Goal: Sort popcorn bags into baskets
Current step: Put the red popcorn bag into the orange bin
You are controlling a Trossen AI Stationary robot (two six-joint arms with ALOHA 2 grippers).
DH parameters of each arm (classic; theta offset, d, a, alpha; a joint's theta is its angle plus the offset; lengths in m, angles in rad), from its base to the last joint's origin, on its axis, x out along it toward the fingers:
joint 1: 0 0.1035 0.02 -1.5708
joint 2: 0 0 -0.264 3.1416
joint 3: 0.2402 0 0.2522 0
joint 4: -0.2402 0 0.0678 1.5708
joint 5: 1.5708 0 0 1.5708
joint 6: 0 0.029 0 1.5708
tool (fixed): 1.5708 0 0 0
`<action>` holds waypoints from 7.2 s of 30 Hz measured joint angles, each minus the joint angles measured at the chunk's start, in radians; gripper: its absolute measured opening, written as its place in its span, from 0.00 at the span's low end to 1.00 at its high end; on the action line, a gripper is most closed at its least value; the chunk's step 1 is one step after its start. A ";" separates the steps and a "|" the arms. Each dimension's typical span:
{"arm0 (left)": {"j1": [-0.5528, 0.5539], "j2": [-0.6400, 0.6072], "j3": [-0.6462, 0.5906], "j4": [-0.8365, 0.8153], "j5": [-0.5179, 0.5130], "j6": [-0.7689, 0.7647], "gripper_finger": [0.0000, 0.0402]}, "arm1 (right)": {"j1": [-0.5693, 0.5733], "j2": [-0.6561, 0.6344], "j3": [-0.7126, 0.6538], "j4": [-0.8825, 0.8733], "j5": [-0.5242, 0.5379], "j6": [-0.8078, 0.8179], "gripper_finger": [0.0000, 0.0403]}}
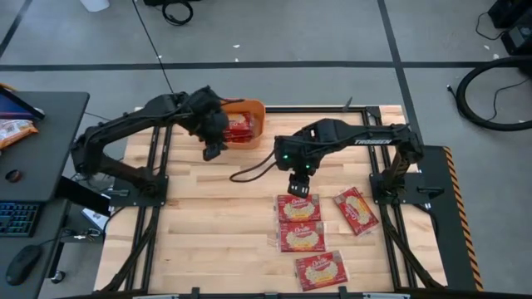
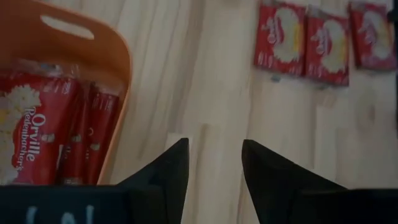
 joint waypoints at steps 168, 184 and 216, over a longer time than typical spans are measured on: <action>0.027 -0.012 0.053 0.459 0.020 -0.290 0.06 | -0.134 -0.101 0.119 0.482 0.666 -0.699 0.24; 0.339 -0.013 -0.214 0.516 0.315 -0.249 0.06 | -0.060 -0.277 0.120 0.352 0.854 -0.528 0.49; 0.607 -0.061 -0.466 0.772 0.077 -0.629 0.47 | 0.026 -0.221 0.116 0.218 0.679 -0.346 0.48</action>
